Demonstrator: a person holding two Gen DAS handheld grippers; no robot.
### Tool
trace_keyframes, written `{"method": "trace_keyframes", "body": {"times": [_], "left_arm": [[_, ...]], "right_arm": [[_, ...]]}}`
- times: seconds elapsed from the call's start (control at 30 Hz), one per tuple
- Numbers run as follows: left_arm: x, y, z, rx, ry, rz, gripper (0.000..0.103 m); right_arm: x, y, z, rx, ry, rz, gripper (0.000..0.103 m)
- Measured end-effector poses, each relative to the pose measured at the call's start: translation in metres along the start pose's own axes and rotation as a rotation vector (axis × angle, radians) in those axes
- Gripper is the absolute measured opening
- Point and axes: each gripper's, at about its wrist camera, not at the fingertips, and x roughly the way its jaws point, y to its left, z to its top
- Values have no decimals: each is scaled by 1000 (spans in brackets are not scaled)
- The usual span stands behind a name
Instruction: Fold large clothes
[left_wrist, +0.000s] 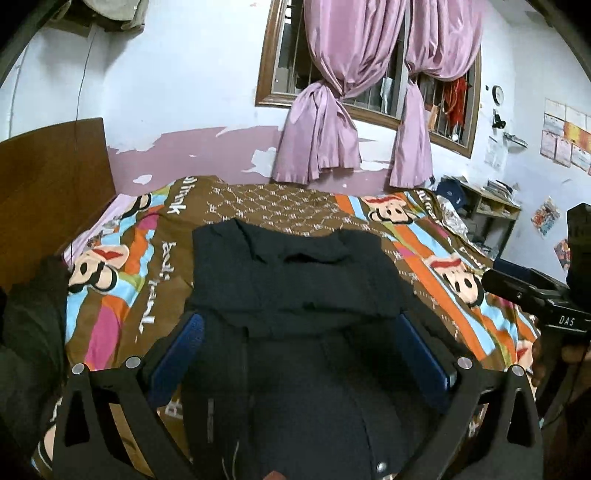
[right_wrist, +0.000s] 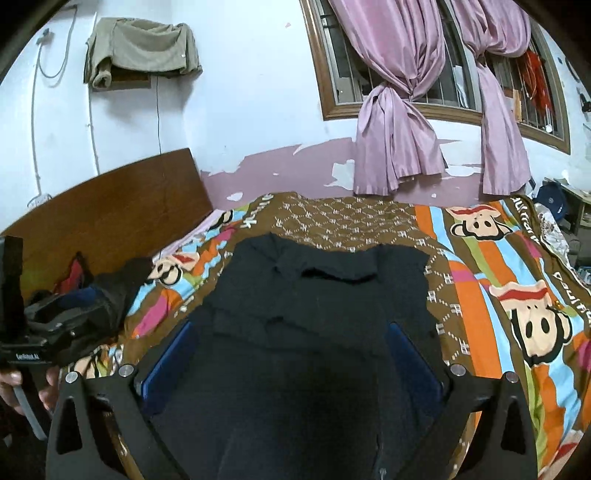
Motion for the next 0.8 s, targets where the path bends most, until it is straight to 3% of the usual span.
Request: {"method": "trace_keyframes", "body": {"times": [0.37, 0.8], "left_arm": [[-1, 3, -61, 47, 67, 28, 101], [16, -4, -139, 163, 238, 0, 101]], "right_arm": [[-2, 17, -61, -73, 62, -22, 103], [17, 0, -144, -68, 269, -54, 103]]}}
